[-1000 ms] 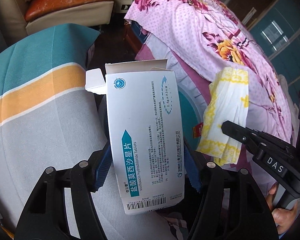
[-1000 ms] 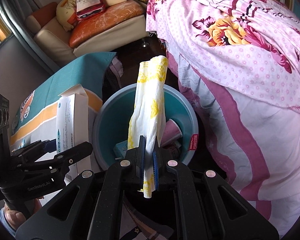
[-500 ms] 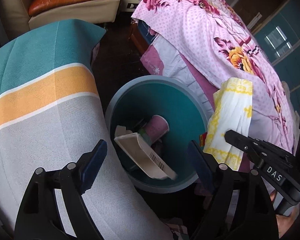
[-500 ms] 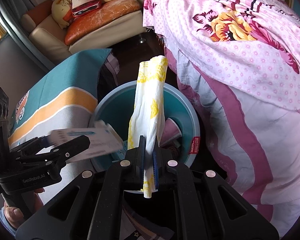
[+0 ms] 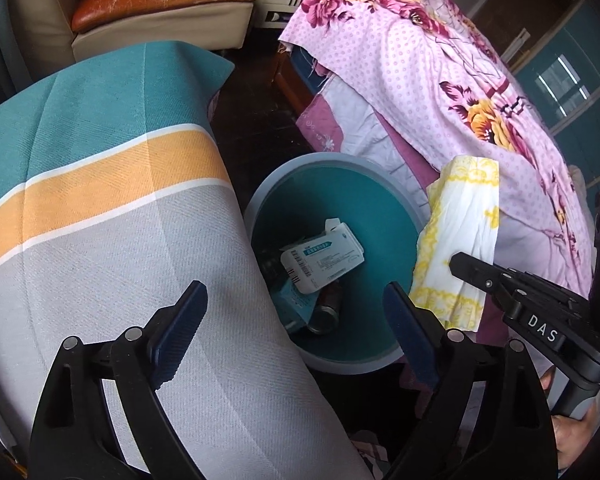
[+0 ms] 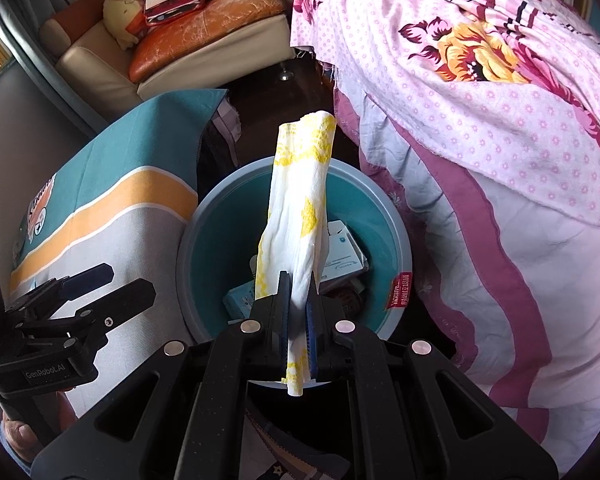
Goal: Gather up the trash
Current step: 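Carry the napkin and medicine box over the bucket and release both, then grasp the orange cake snack bag with the right gripper while the left gripper grasps the red snack bag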
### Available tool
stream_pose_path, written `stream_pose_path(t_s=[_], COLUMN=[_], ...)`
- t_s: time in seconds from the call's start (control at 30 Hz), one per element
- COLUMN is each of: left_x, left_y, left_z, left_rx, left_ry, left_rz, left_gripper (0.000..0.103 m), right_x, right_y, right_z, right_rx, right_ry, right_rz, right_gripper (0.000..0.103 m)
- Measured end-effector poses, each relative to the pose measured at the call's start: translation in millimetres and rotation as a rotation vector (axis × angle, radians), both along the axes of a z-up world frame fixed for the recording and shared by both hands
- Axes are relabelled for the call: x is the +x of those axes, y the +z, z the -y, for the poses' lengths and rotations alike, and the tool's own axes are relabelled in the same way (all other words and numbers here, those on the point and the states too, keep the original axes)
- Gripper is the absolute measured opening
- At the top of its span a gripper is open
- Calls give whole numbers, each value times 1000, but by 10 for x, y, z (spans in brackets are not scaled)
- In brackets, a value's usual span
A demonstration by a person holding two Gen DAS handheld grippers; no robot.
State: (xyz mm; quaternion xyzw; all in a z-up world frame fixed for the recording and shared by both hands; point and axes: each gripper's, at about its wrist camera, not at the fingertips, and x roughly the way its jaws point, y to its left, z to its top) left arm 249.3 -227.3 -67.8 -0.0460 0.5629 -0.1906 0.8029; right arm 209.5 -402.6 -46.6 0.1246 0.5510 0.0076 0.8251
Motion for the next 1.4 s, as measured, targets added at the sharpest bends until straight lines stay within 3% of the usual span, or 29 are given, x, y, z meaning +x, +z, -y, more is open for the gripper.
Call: stream_pose_path(t_s=[0.2,0.4,0.5,0.6,0.73,1.07,1.4], left_x=[-32,-88,-120,-145,-194,-472,-904], left_y=[1,33,58,77,116,303,493], left_z=[-143,-287,-372,-477,-609,-1049,-1961], left_rx=[-14,-16,-11,-15,-25,-45,-22], left_ry=[18,25,32,48,66,108,214], left_rz=[-11,-10,-6,-8,-9,11,45], left_gripper=[90,90,90,90,91,91,91], right_x=[39,59,54,56,12,-148,-361], right_y=[-31,-25,2,43,125,370,597], right_z=[-72,-152,-185,-232,-307,-803,-1720], right_rx=[-4,-4,-10,-20,-37,-50,-60], right_ry=[10,13,5,4,10,81,220], right_rz=[-15,-24,-19,-13,-10,0,19], right_gripper=[7,15,45,49,67,73,74])
